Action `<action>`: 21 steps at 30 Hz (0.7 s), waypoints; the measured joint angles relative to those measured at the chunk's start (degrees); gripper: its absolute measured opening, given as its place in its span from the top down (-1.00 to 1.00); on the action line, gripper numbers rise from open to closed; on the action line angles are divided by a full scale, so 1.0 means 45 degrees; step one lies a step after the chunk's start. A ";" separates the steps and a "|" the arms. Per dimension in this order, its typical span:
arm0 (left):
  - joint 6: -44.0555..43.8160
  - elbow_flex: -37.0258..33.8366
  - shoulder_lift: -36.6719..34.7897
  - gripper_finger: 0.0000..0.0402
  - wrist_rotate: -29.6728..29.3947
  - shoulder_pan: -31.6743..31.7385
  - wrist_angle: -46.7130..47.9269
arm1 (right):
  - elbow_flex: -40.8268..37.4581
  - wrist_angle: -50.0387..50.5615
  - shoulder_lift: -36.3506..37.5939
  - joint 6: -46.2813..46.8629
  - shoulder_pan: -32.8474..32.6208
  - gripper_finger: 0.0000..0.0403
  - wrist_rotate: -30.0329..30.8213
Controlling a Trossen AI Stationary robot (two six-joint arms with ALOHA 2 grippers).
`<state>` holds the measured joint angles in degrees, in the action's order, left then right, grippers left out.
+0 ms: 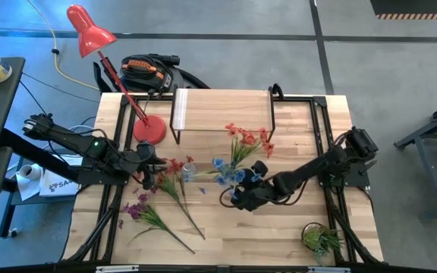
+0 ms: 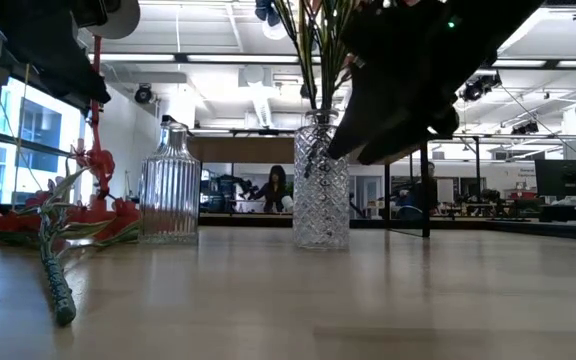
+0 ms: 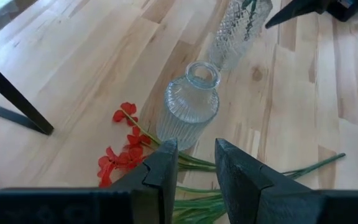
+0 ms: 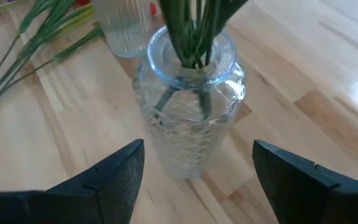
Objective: Pick and place flowers into a vace then onto a shelf
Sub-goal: Adjust the right transparent flower vase
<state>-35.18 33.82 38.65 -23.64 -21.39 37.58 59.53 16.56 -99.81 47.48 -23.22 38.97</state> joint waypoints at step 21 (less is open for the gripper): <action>0.0087 0.0000 0.0000 0.30 -0.0113 -0.0002 -0.0021 | -0.0005 0.0325 0.0000 0.0042 -0.0392 -0.44 -0.0198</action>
<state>-34.79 33.82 38.65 -24.15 -21.40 37.48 59.51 18.02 -99.81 47.67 -24.99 38.08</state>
